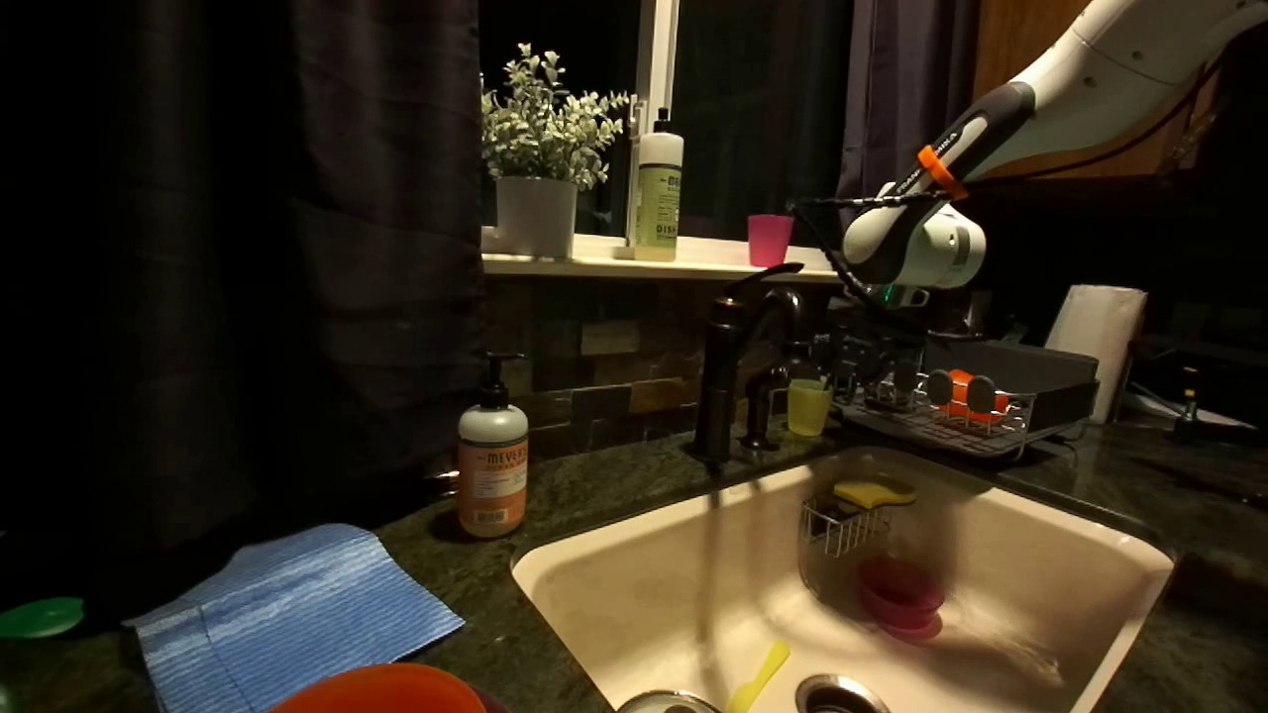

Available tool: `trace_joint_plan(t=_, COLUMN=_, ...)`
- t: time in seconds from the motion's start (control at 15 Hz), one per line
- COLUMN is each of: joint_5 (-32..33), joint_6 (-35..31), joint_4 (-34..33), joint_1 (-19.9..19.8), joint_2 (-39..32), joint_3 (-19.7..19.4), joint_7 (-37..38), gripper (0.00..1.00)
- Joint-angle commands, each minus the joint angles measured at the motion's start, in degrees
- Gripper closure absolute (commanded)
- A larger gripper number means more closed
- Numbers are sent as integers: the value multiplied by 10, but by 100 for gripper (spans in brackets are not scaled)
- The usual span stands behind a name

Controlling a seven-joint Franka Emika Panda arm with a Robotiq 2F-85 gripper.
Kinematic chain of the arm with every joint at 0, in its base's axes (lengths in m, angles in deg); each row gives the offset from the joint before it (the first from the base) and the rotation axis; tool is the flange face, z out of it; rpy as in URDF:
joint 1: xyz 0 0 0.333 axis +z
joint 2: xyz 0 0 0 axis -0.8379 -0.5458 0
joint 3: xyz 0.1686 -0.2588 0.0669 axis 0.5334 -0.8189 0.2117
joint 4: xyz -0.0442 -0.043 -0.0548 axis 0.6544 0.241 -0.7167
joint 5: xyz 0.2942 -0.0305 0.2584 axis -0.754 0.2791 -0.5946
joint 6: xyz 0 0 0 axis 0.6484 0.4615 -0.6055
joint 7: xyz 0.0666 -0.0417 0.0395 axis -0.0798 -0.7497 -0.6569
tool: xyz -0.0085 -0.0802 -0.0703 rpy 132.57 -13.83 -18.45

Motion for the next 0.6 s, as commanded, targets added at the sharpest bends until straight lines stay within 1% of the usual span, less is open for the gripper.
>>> trace_joint_plan(t=0.0, joint_5=7, joint_6=18, joint_4=-11, joint_1=18, joint_2=1, joint_3=-17, joint_7=64, gripper=92)
trace_joint_plan(t=0.07, joint_5=8, joint_6=21, joint_4=-12, joint_1=20, joint_2=3, joint_3=-18, joint_7=81, gripper=99)
trace_joint_plan(t=0.13, joint_5=7, joint_6=24, joint_4=-13, joint_1=21, joint_2=6, joint_3=-20, joint_7=95, gripper=100)
trace_joint_plan(t=0.4, joint_5=23, joint_6=54, joint_4=-19, joint_1=28, joint_2=23, joint_3=-29, joint_7=156, gripper=99)
trace_joint_plan(t=0.53, joint_5=39, joint_6=107, joint_4=-24, joint_1=32, joint_2=41, joint_3=-32, joint_7=194, gripper=99)
